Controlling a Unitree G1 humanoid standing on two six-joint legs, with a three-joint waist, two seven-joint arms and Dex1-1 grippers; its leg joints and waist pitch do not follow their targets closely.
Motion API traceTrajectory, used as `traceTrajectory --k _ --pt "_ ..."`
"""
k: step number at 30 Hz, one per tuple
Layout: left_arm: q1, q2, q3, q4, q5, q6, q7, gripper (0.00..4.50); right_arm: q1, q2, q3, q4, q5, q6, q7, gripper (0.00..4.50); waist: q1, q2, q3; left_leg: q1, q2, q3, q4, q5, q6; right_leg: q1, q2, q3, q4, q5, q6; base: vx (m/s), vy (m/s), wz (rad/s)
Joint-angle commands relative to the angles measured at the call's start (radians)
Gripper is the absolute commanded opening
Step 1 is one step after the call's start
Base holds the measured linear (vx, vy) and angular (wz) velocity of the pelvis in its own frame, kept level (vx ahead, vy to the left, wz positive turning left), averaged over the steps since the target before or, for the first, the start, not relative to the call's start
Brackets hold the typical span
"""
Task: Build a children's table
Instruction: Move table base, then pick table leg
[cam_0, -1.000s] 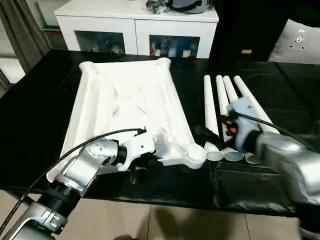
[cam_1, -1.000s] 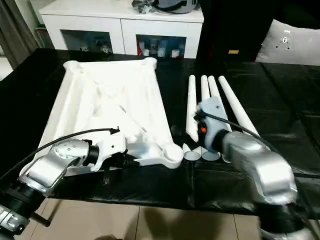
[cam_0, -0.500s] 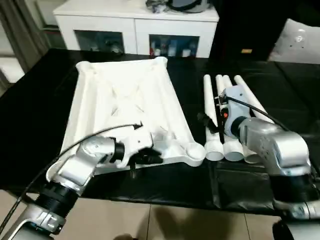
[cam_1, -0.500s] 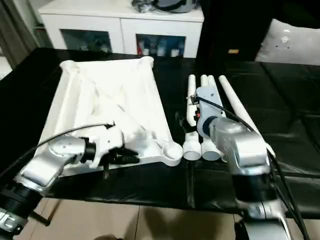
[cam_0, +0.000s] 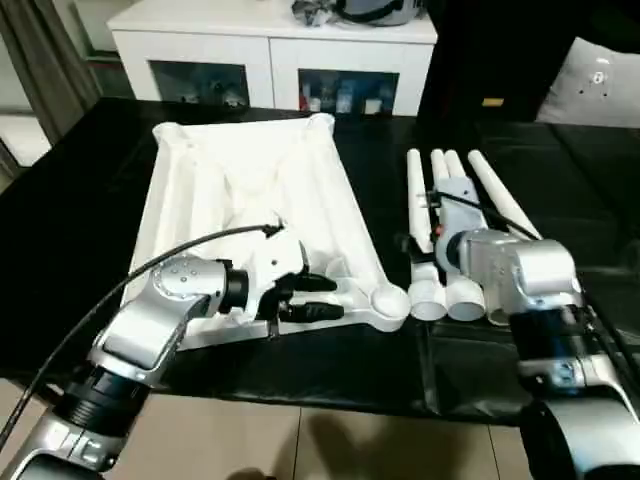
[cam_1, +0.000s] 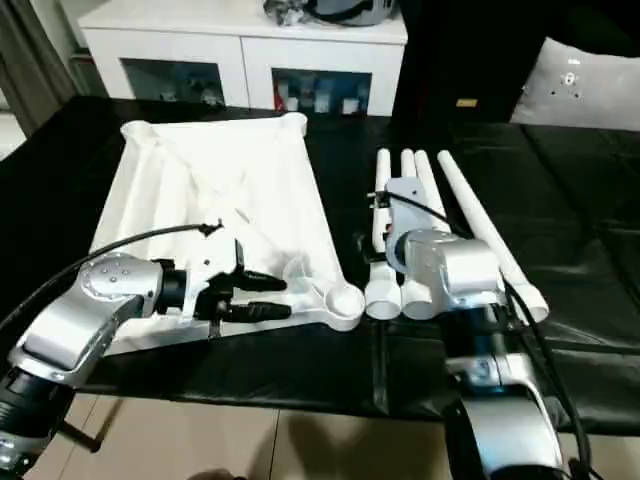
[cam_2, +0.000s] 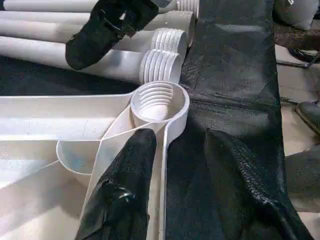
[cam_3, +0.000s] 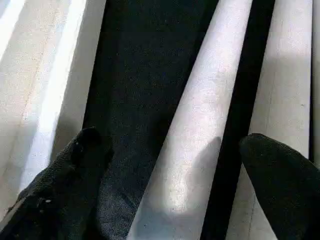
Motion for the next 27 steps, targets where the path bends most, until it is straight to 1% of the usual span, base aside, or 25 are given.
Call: traceTrajectory --k 1,5,6,7,11,14,15,16,18,19,22,23,24,27 --pt "-0.001 0.001 0.008 -0.007 -0.003 0.010 0.007 1.82 -0.026 0.008 -0.003 0.031 -0.013 -0.010 -0.003 4.50 0.003 -0.005 -0.059 0.014 0.058 -0.011 -0.067 -0.085 -0.022 0.045 -0.080 0.047 -0.065 0.062 -0.240 0.000 0.000 0.00" --pt "-0.008 -0.003 0.004 0.016 0.002 0.004 0.015 1.82 -0.052 0.020 -0.013 0.087 -0.013 -0.014 -0.008 4.50 0.001 -0.004 -0.060 0.014 0.057 -0.011 -0.066 -0.086 -0.025 0.044 -0.079 0.047 -0.064 0.066 -0.244 0.000 0.000 0.00" --pt "-0.007 -0.005 0.002 0.020 0.004 0.001 0.018 1.82 -0.058 0.023 -0.015 0.100 -0.009 -0.010 -0.004 4.50 0.001 -0.007 -0.059 0.013 0.057 -0.011 -0.067 -0.087 -0.024 0.046 -0.079 0.047 -0.065 0.065 -0.242 0.000 0.000 0.00" --pt "-0.004 -0.007 0.000 0.024 0.005 -0.002 0.021 1.82 -0.064 0.025 -0.017 0.114 -0.005 -0.006 0.000 4.50 0.001 -0.005 -0.060 0.013 0.057 -0.011 -0.066 -0.087 -0.025 0.045 -0.079 0.047 -0.064 0.067 -0.243 0.000 0.000 0.00" --pt "-0.007 -0.010 -0.003 0.044 0.011 -0.014 0.024 1.82 -0.083 0.030 -0.027 0.163 0.004 -0.006 0.011 4.50 0.003 -0.004 -0.061 0.013 0.057 -0.011 -0.065 -0.070 -0.019 0.045 -0.078 0.046 -0.061 0.099 -0.245 0.000 0.000 0.00" --pt "-0.014 -0.012 -0.004 0.061 0.015 -0.022 0.023 1.82 -0.098 0.029 -0.034 0.202 0.006 0.011 0.010 4.50 0.002 -0.004 -0.061 0.013 0.057 -0.010 -0.065 -0.080 -0.019 0.045 -0.078 0.046 -0.063 0.084 -0.248 0.000 0.000 0.00" --pt "-0.015 -0.012 -0.004 0.062 0.015 -0.022 0.023 1.82 -0.101 0.030 -0.036 0.208 0.006 0.013 0.009 4.50 0.002 -0.004 -0.060 0.013 0.057 -0.010 -0.066 -0.085 -0.021 0.045 -0.080 0.046 -0.064 0.077 -0.249 0.000 0.000 0.00" --pt "-0.014 -0.011 -0.005 0.062 0.015 -0.021 0.021 1.82 -0.105 0.030 -0.042 0.221 0.006 0.015 0.004 4.50 0.002 -0.008 -0.061 0.013 0.058 -0.010 -0.066 -0.080 -0.021 0.046 -0.080 0.047 -0.063 0.085 -0.249 0.000 0.000 0.00" --pt "-0.013 -0.010 -0.005 0.061 0.013 -0.018 0.021 1.82 -0.111 0.032 -0.053 0.239 0.009 0.016 0.000 4.50 0.003 -0.006 -0.061 0.013 0.058 -0.011 -0.065 -0.074 -0.019 0.045 -0.080 0.046 -0.062 0.091 -0.252 0.000 0.000 0.00" --pt "-0.007 -0.007 -0.007 0.057 0.011 -0.014 0.020 1.82 -0.114 0.034 -0.064 0.255 0.014 0.012 -0.002 4.50 0.003 -0.006 -0.062 0.013 0.058 -0.010 -0.065 -0.072 -0.017 0.046 -0.081 0.046 -0.062 0.095 -0.253 0.000 0.000 0.00" --pt "-0.001 -0.006 -0.008 0.051 0.010 -0.014 0.022 1.82 -0.113 0.035 -0.068 0.263 0.015 0.008 -0.001 4.50 0.004 -0.007 -0.062 0.012 0.058 -0.010 -0.065 -0.070 -0.013 0.046 -0.081 0.045 -0.062 0.097 -0.254 0.000 0.000 0.00" --pt "0.002 -0.006 -0.009 0.048 0.010 -0.015 0.023 1.83 -0.111 0.035 -0.070 0.266 0.016 0.008 0.000 4.31 0.004 -0.007 -0.062 0.012 0.058 -0.010 -0.065 -0.070 -0.013 0.046 -0.081 0.045 -0.062 0.095 -0.254 0.000 0.000 0.00" --pt "0.002 -0.006 -0.009 0.047 0.011 -0.015 0.023 1.83 -0.111 0.035 -0.071 0.266 0.016 0.008 0.000 4.31 0.004 -0.007 -0.062 0.012 0.058 -0.009 -0.065 -0.069 -0.012 0.046 -0.080 0.045 -0.062 0.096 -0.253 0.000 0.000 0.00" --pt "0.010 -0.005 -0.012 0.045 0.012 -0.026 0.025 1.83 -0.109 0.035 -0.084 0.285 0.022 0.008 0.003 4.00 0.004 -0.006 -0.061 0.011 0.059 -0.009 -0.065 -0.071 -0.011 0.046 -0.082 0.046 -0.062 0.092 -0.253 0.000 0.000 0.00"
